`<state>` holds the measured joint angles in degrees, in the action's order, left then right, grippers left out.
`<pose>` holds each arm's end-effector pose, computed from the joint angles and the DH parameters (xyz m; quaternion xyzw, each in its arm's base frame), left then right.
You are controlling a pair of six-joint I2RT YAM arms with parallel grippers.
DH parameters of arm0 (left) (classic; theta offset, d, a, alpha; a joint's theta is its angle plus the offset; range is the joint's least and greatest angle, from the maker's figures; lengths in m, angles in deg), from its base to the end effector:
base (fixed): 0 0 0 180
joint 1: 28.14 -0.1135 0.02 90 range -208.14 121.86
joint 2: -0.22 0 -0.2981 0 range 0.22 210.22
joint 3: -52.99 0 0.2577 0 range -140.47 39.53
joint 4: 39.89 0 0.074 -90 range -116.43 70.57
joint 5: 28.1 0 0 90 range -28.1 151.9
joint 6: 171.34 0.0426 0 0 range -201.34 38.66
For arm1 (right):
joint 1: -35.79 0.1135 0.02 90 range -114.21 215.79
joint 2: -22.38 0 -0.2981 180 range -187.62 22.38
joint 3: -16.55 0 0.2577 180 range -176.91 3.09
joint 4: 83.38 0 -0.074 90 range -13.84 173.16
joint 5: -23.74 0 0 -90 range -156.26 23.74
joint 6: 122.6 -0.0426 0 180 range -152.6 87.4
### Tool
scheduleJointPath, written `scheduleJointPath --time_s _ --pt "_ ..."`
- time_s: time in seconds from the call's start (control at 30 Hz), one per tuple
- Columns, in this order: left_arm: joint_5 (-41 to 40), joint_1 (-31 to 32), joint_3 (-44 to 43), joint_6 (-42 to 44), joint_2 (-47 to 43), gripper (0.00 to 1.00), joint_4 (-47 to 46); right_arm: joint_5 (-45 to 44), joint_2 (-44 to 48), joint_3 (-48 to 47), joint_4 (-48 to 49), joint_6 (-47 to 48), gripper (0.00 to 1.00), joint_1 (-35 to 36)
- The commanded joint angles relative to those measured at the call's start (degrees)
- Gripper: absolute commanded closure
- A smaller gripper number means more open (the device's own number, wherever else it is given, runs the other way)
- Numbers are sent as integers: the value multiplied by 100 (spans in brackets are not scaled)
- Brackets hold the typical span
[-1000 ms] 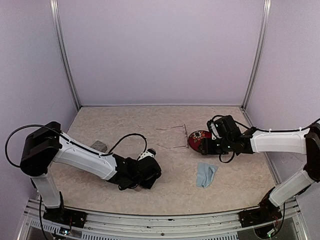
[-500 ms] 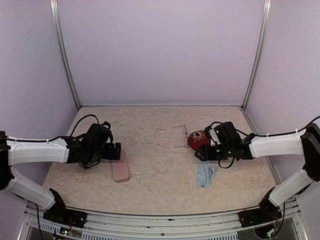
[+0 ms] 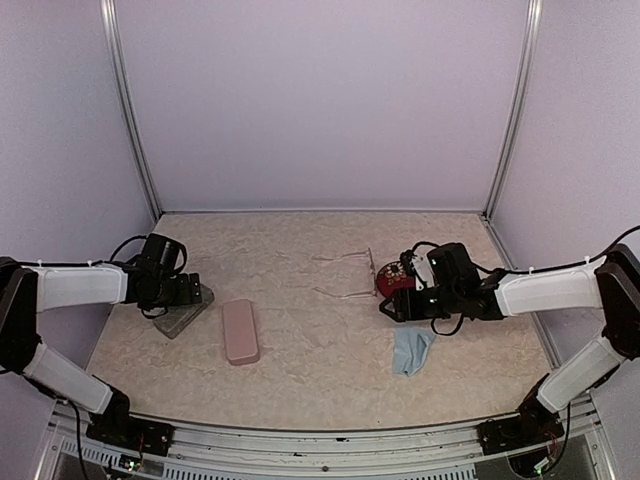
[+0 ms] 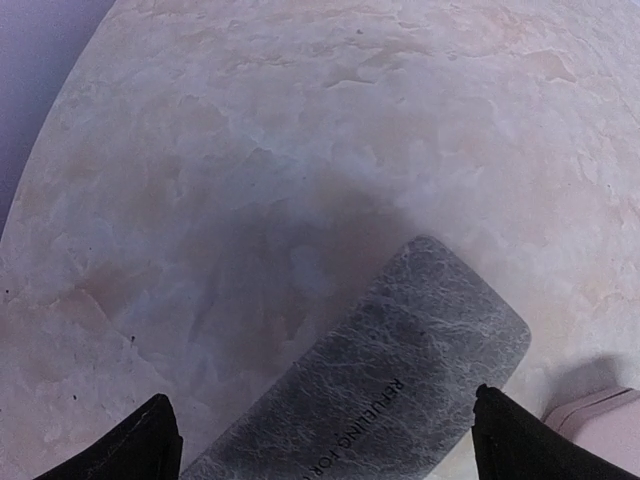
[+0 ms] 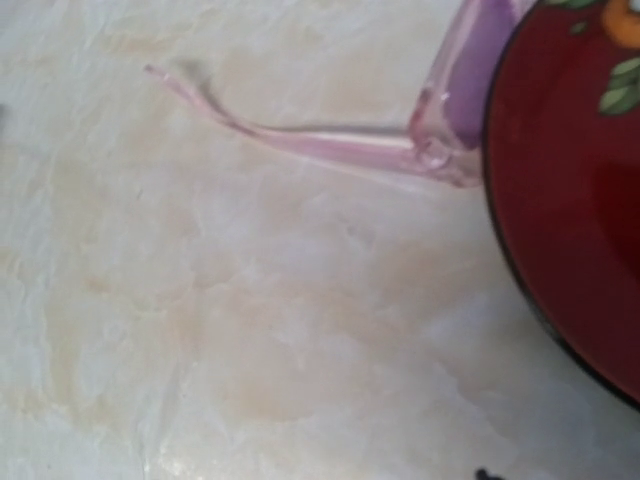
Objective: Organize the sunglasses
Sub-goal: Pick up the sunglasses case from the center of the board.
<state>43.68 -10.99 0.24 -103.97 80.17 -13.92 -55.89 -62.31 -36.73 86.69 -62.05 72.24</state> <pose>0.2579 -0.0656 0.1976 -0.0947 0.9334 0.0351 0.3444 0.2363 0.1840 0.1995 -0.0926 0.9035 0.2923 0.2995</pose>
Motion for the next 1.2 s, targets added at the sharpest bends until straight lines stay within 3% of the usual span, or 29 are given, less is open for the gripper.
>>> scheduleJointPath --time_s 0.0,0.3,0.5,0.93,1.17 --pt "561 -589 -61 128 180 1 -75 286 -176 -133 294 140 36 -24" --pt "1502 -748 35 -9 484 1 -130 425 -247 31 571 52 36 -28" --pt "1894 -495 266 -166 227 2 -135 515 -276 158 744 -88 36 -30" --pt "1038 797 422 -922 -31 7 345 731 -401 145 960 -270 36 -24" --pt "562 1108 245 -1074 462 23 473 776 -385 211 1002 -287 36 -16"
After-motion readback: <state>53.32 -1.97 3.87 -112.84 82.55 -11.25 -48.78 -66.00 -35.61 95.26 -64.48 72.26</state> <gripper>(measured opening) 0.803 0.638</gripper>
